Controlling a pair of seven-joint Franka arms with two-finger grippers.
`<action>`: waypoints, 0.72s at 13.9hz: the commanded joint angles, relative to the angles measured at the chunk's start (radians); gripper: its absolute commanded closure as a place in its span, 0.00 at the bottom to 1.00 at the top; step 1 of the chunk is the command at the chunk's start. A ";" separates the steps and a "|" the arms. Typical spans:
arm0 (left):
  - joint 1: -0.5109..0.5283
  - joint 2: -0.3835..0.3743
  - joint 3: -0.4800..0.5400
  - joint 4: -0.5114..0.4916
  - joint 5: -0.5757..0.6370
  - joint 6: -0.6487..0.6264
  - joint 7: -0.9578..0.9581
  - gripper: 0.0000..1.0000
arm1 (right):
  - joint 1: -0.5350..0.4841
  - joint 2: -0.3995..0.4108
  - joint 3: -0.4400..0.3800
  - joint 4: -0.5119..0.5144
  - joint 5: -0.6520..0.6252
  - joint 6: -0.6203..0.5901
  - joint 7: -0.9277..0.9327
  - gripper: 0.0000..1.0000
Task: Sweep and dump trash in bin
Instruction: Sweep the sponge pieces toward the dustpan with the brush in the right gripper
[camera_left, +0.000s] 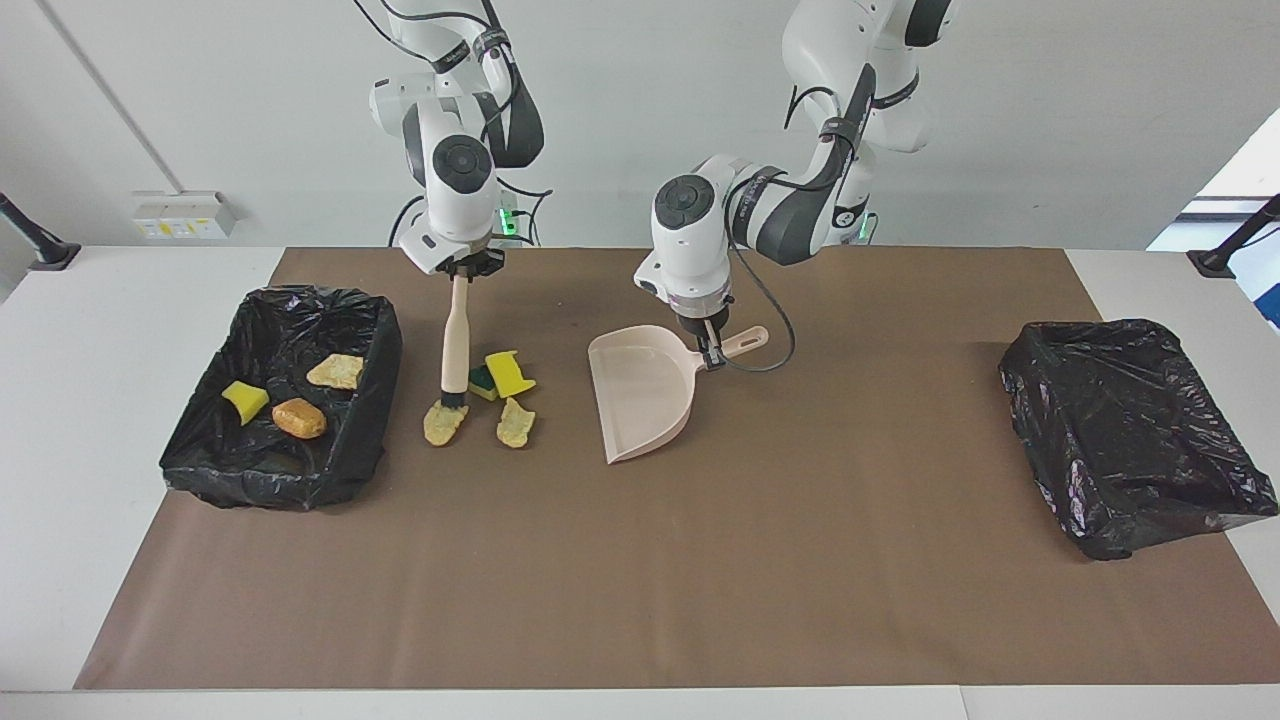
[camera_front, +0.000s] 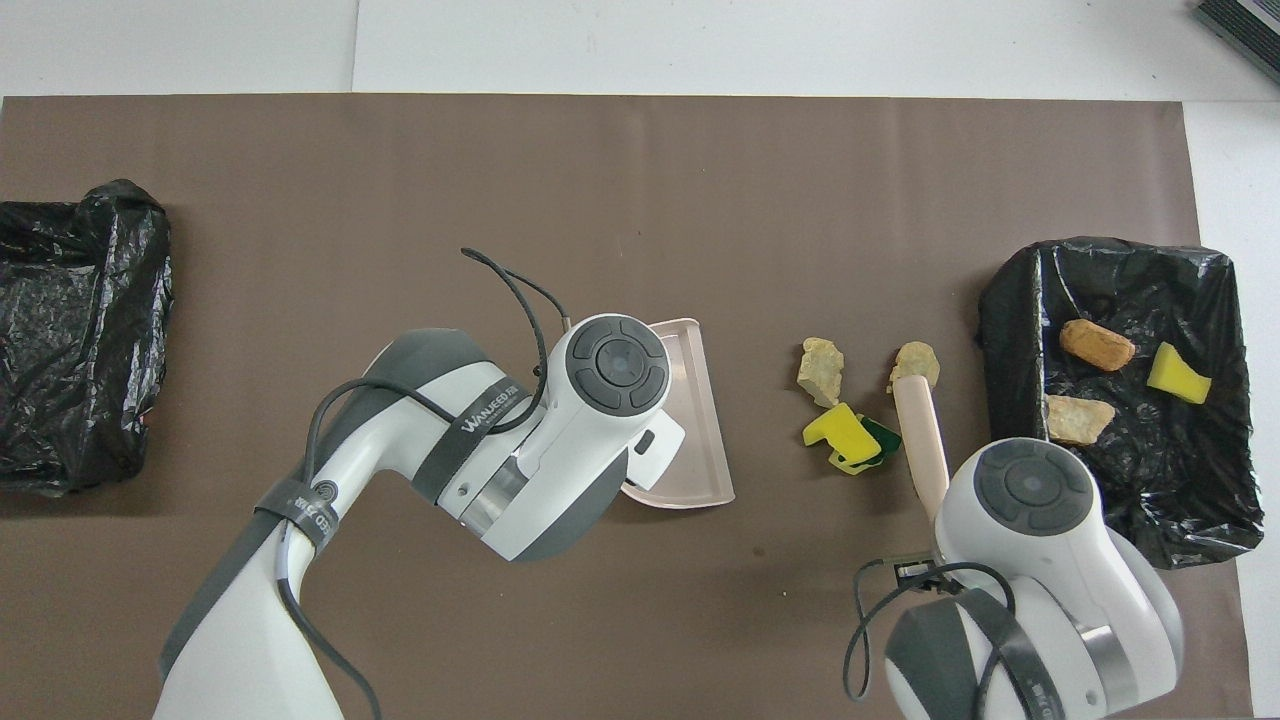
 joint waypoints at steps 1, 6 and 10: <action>-0.022 -0.035 0.012 -0.053 0.018 0.003 0.001 1.00 | -0.028 0.033 0.012 -0.007 0.029 0.030 -0.075 1.00; -0.031 -0.041 0.014 -0.061 0.018 -0.002 0.000 1.00 | 0.002 0.065 0.014 0.017 0.263 0.089 -0.102 1.00; -0.028 -0.046 0.014 -0.074 0.018 0.001 0.001 1.00 | 0.064 0.091 0.015 0.048 0.447 0.144 -0.099 1.00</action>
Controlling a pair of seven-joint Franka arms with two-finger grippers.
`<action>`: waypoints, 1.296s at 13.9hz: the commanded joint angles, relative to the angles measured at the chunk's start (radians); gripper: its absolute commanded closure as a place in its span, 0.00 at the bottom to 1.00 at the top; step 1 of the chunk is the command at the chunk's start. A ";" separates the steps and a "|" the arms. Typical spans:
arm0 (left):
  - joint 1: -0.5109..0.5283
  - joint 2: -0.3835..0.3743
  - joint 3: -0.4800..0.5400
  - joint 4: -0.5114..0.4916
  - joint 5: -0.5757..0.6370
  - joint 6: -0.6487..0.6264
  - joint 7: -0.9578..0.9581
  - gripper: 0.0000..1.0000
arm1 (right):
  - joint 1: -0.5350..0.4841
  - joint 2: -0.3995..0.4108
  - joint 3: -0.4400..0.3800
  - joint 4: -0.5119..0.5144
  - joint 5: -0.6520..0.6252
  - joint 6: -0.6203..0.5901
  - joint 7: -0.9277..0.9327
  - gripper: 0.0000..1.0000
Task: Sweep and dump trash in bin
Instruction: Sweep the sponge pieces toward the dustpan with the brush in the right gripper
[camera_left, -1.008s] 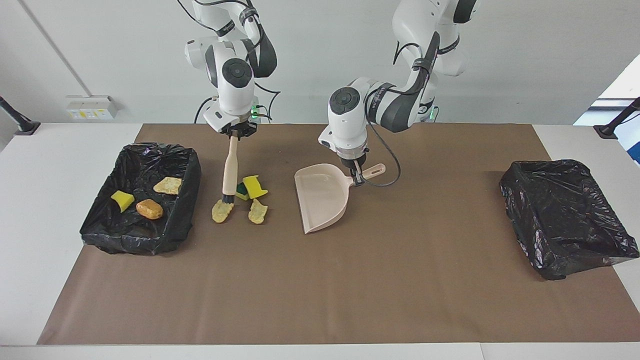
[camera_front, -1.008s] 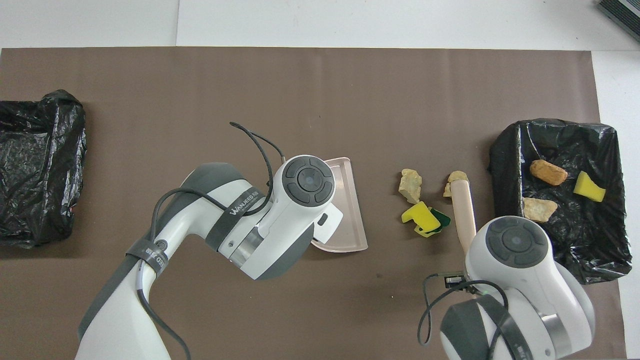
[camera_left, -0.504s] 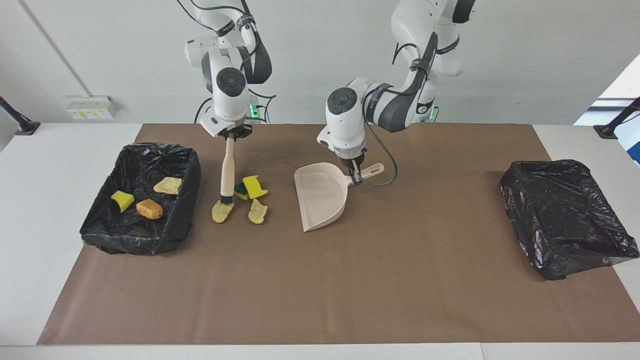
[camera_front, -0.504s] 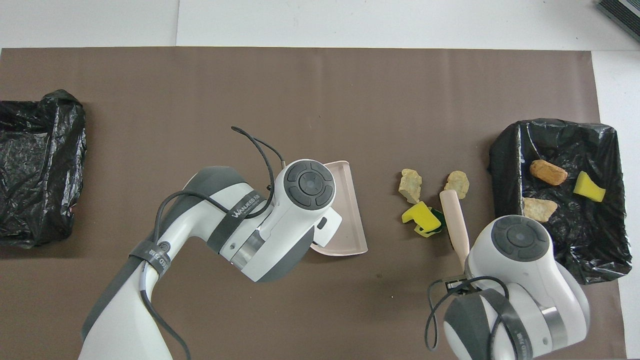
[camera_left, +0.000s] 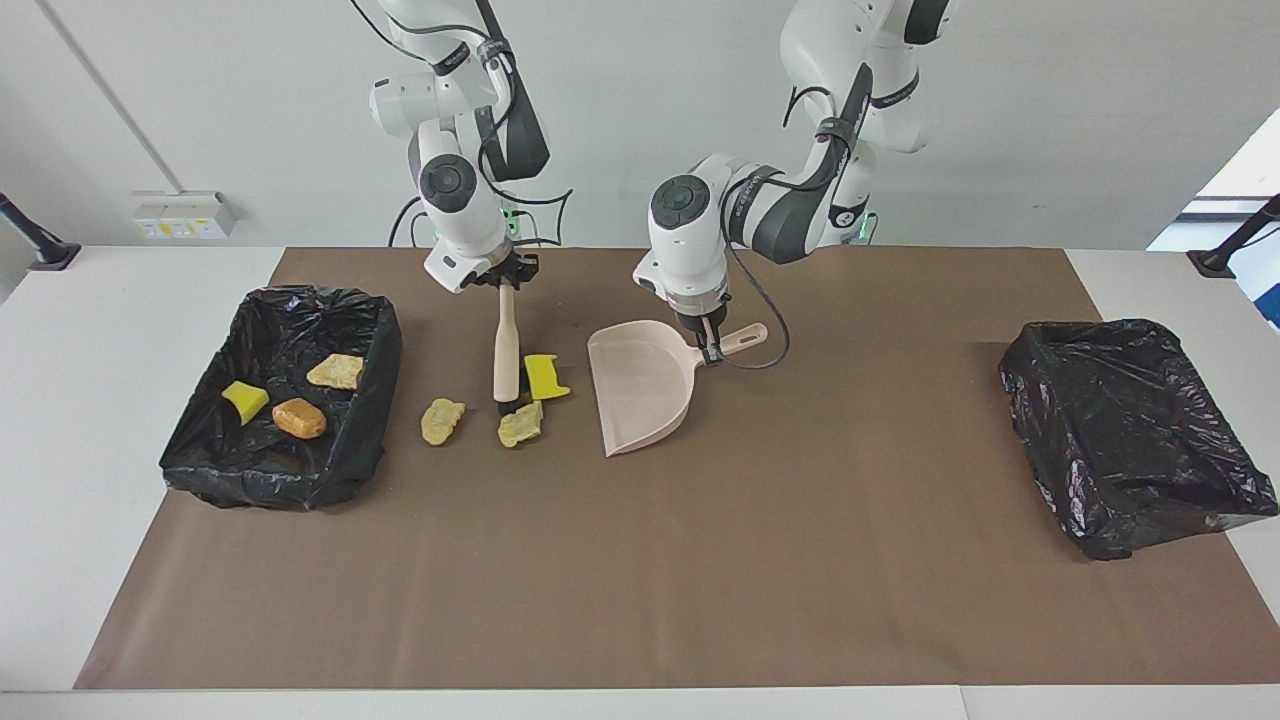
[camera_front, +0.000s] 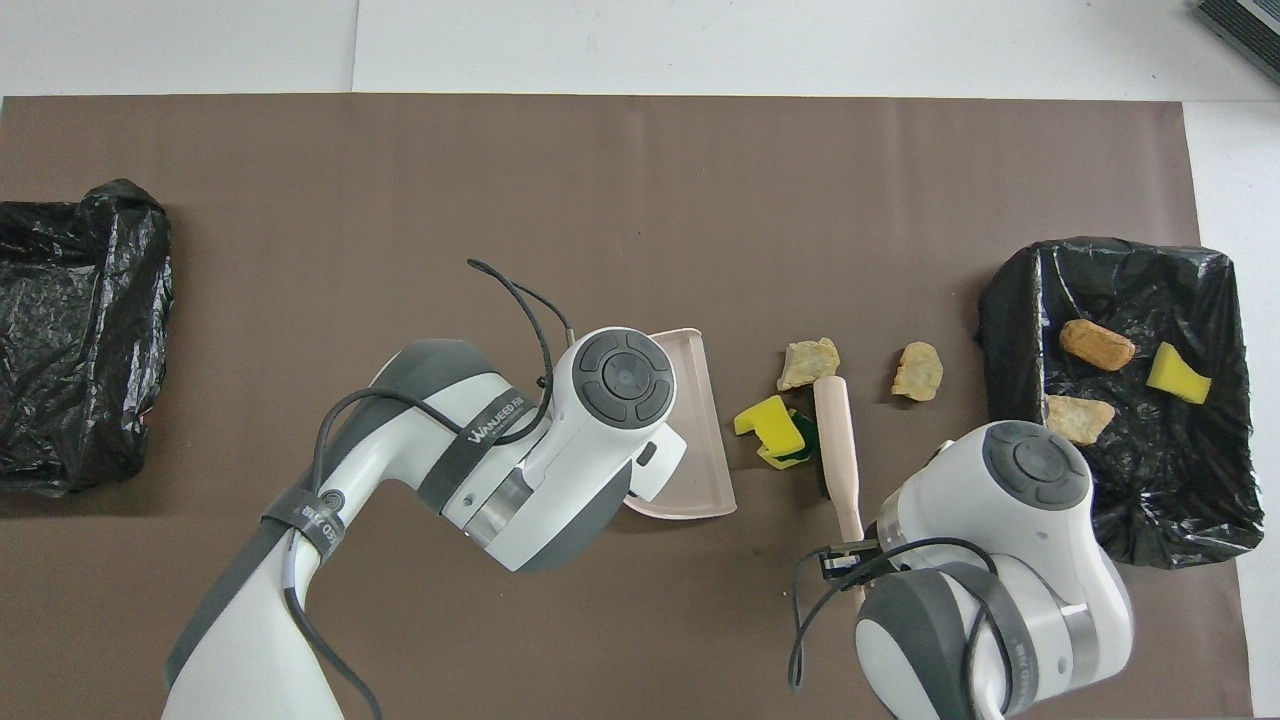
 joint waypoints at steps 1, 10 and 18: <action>-0.016 -0.040 0.013 -0.056 0.018 0.003 0.002 1.00 | 0.023 0.027 0.002 0.031 0.133 0.043 -0.030 1.00; -0.007 -0.042 0.012 -0.067 0.018 0.012 -0.001 1.00 | 0.084 0.021 -0.015 0.257 0.124 -0.196 0.139 1.00; -0.002 -0.040 0.012 -0.070 0.015 0.040 -0.069 1.00 | -0.088 0.019 -0.012 0.194 -0.372 -0.276 0.026 1.00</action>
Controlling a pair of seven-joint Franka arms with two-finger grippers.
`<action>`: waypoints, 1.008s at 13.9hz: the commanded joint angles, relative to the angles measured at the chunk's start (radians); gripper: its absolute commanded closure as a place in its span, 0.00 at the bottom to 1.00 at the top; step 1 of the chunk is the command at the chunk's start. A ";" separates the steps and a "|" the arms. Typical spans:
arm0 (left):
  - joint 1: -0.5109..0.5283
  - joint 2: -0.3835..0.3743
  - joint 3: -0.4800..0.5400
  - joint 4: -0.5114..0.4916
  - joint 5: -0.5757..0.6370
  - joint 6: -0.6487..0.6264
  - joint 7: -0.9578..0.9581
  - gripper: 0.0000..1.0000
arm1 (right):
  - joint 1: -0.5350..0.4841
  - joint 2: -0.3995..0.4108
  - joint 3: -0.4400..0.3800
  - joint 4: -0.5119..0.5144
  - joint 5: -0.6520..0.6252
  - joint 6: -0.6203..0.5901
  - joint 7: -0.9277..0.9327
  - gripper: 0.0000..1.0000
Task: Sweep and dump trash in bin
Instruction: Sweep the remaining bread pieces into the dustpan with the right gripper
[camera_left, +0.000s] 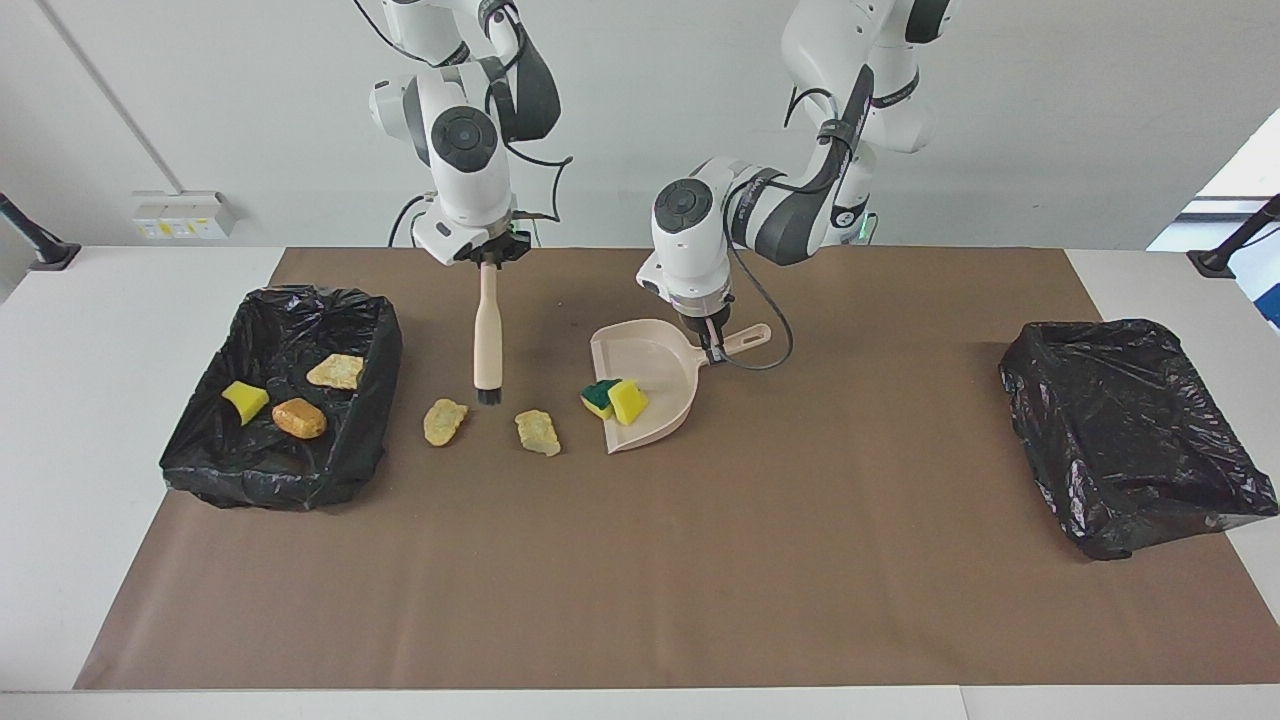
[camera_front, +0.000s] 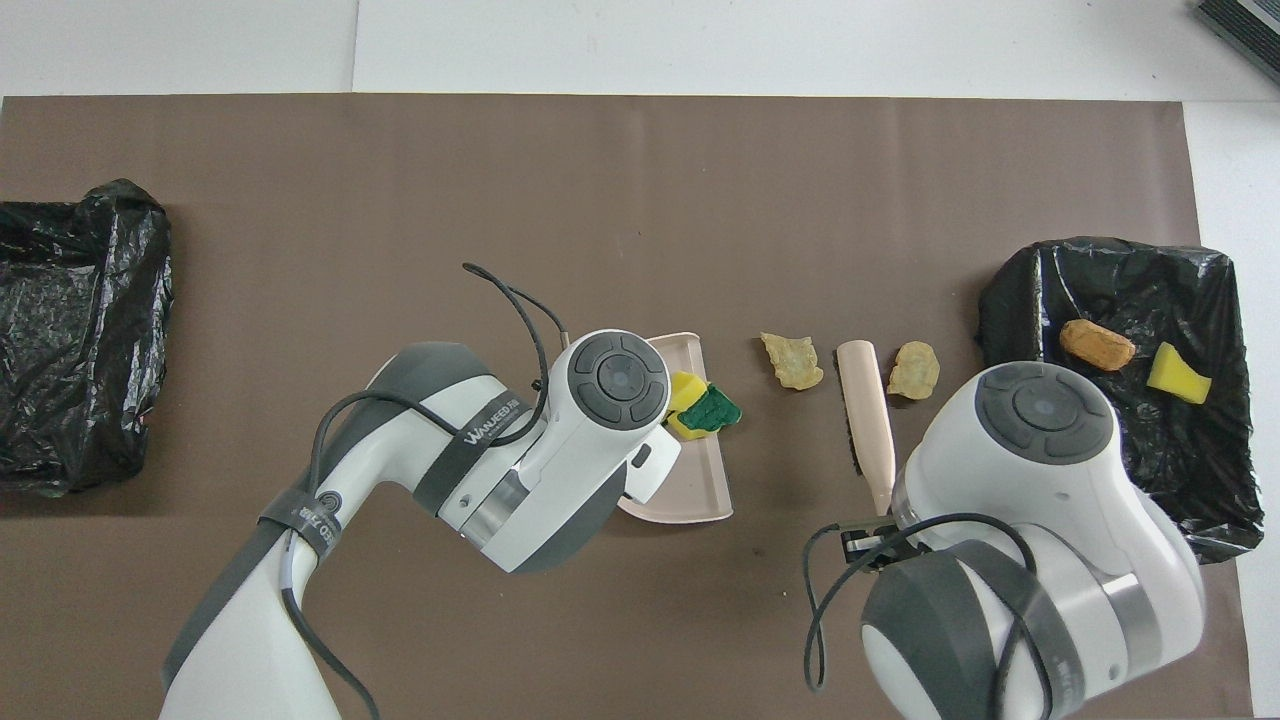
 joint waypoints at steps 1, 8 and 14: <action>-0.002 -0.035 0.007 -0.056 0.015 0.041 -0.055 1.00 | -0.104 -0.004 0.010 -0.047 -0.081 0.059 -0.067 1.00; -0.002 -0.037 0.007 -0.059 0.015 0.040 -0.057 1.00 | -0.144 0.097 0.016 -0.060 -0.101 0.190 -0.084 1.00; -0.002 -0.041 0.007 -0.067 0.015 0.040 -0.057 1.00 | -0.011 0.151 0.020 -0.045 0.141 0.245 -0.078 1.00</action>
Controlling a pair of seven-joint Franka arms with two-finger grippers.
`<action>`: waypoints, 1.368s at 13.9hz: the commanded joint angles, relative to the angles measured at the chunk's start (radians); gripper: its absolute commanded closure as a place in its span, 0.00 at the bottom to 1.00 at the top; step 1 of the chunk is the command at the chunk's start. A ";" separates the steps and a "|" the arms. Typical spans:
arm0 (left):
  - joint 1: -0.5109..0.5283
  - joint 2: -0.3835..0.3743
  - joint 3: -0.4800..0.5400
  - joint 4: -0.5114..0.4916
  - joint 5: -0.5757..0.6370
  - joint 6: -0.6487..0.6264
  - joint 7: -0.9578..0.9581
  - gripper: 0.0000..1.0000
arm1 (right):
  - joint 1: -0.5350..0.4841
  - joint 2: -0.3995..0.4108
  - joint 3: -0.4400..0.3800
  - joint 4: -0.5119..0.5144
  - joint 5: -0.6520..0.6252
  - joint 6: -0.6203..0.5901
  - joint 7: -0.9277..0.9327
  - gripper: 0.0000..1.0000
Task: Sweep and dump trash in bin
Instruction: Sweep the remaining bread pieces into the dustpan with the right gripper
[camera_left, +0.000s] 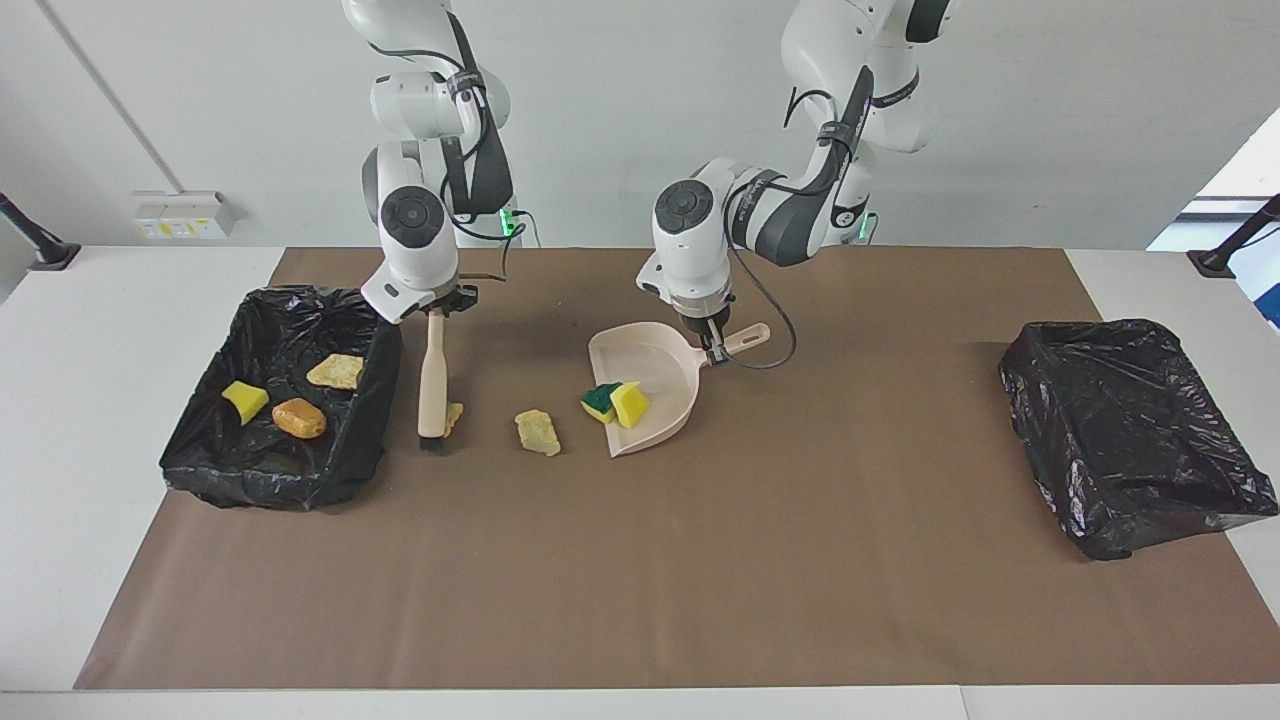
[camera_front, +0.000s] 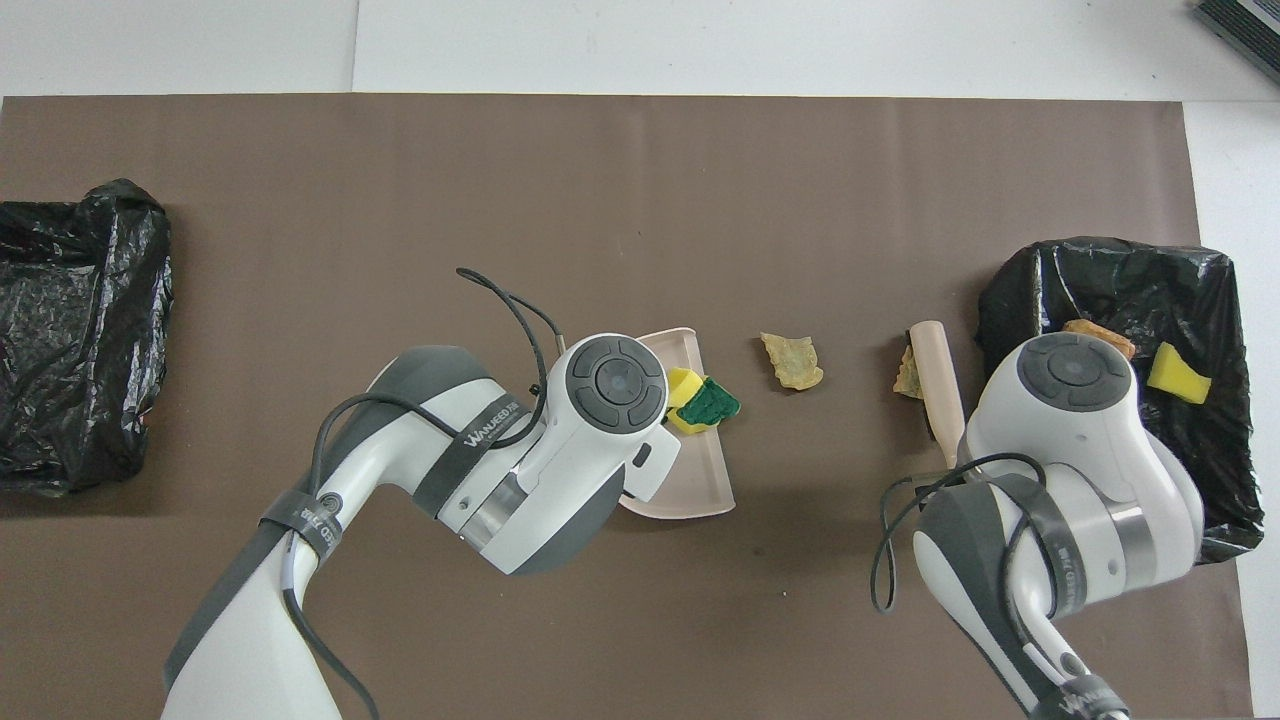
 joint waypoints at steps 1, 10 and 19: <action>-0.002 -0.033 0.007 -0.049 0.015 0.022 -0.023 1.00 | 0.073 0.003 0.003 0.011 0.174 0.042 -0.011 1.00; -0.002 -0.036 0.007 -0.057 0.015 0.024 -0.025 1.00 | 0.187 -0.035 -0.012 0.172 0.301 -0.138 0.126 1.00; 0.047 -0.024 0.010 -0.054 0.008 0.077 -0.025 1.00 | -0.106 -0.098 -0.007 0.062 -0.187 -0.160 -0.148 1.00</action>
